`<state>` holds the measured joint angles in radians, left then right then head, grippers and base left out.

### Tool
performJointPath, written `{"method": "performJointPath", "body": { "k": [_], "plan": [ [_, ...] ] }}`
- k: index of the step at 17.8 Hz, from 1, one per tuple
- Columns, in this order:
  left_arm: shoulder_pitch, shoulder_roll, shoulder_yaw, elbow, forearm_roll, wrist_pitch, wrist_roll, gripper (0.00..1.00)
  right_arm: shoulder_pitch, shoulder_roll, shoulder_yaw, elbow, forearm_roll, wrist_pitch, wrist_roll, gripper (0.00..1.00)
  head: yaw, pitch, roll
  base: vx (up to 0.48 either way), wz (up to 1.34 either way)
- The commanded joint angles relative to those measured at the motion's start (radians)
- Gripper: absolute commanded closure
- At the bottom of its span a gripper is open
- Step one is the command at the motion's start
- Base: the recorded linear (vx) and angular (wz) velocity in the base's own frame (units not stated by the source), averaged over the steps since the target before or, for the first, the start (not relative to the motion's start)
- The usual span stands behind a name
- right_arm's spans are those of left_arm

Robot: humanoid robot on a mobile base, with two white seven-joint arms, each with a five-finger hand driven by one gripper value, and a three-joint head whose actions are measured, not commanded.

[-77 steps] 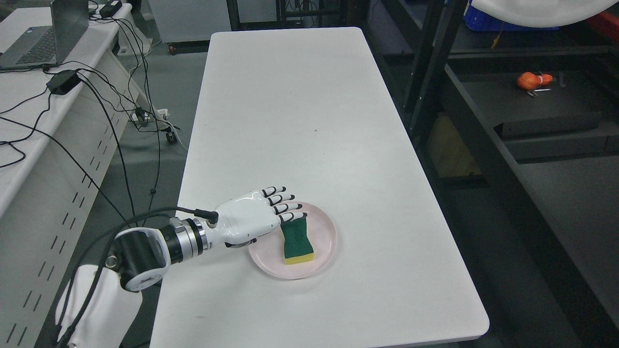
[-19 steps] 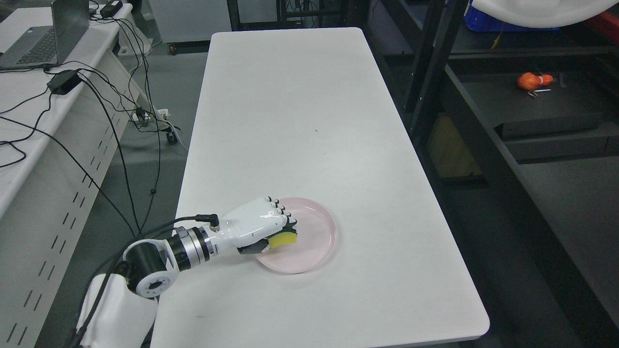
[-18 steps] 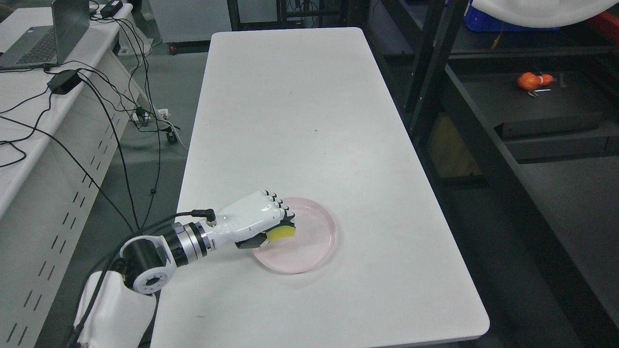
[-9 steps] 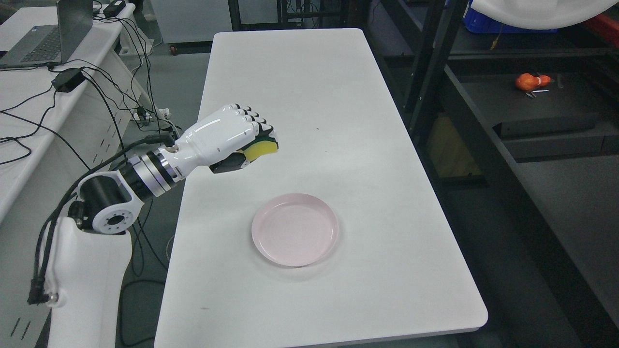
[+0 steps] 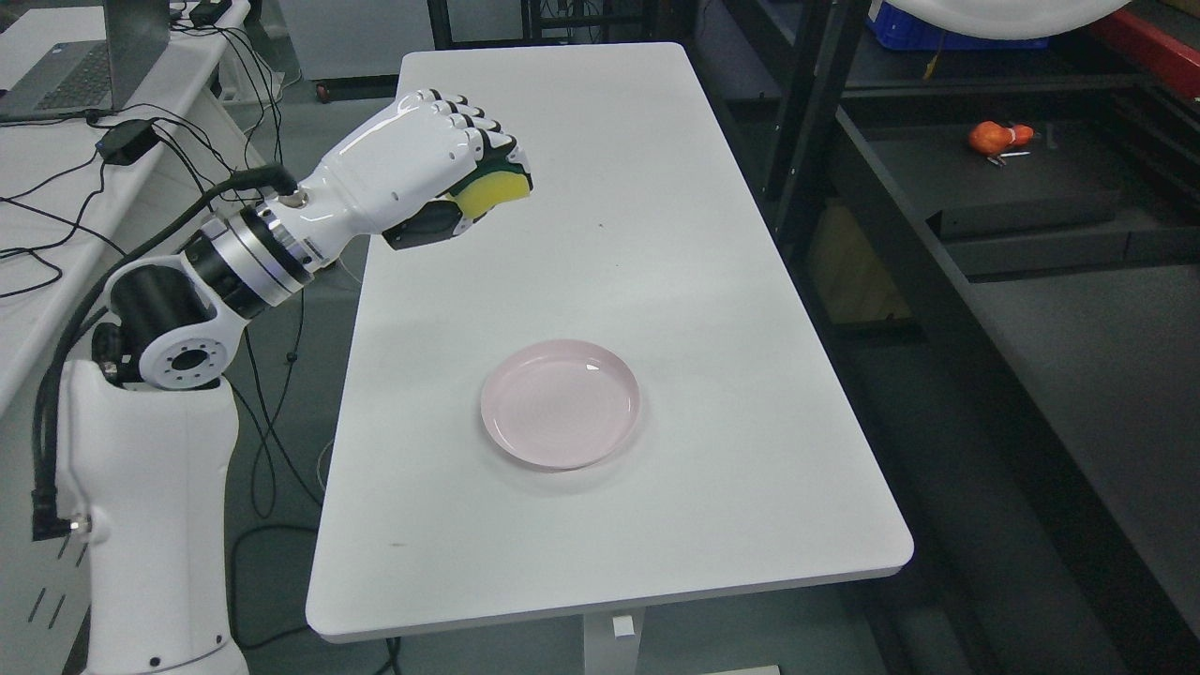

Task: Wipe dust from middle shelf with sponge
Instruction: 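Lift the sponge off the plate with the left hand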

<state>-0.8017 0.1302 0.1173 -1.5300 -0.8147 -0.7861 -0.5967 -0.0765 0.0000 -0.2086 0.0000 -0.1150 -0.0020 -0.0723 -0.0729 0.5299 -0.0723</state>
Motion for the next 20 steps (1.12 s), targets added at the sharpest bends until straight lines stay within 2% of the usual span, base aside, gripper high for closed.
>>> {"method": "performJointPath", "body": {
  "k": [1, 3, 12, 16, 20],
  "plan": [
    [-0.021, -0.076, 0.016, -0.004, 0.003, 0.001, 0.002, 0.98, 0.000, -0.017, 0.000, -0.017, 0.000, 0.073, 0.000, 0.00, 0.0000, 0.000, 0.000, -0.145, -0.04],
    [-0.021, -0.112, 0.021, -0.001, 0.017, 0.001, 0.005, 1.00, 0.000, -0.017, 0.000, -0.017, 0.000, 0.073, 0.000, 0.00, 0.0000, 0.000, 0.000, -0.182, 0.03],
    [-0.050, -0.113, -0.005, -0.001, 0.046, 0.001, 0.009, 1.00, 0.000, -0.017, 0.000, -0.017, 0.000, 0.073, 0.000, 0.00, 0.0000, 0.000, 0.000, -0.200, -0.05],
    [-0.099, -0.113, -0.138, -0.001, 0.074, 0.001, 0.015, 1.00, -0.002, -0.017, 0.000, -0.017, 0.000, 0.073, 0.000, 0.00, 0.0000, 0.000, 0.000, -0.259, -0.23],
    [-0.134, -0.113, -0.364, 0.008, 0.084, 0.001, 0.051, 1.00, 0.000, -0.017, 0.000, -0.017, 0.000, 0.073, 0.000, 0.00, 0.0000, 0.000, 0.000, -0.307, -0.39]
  ]
}}
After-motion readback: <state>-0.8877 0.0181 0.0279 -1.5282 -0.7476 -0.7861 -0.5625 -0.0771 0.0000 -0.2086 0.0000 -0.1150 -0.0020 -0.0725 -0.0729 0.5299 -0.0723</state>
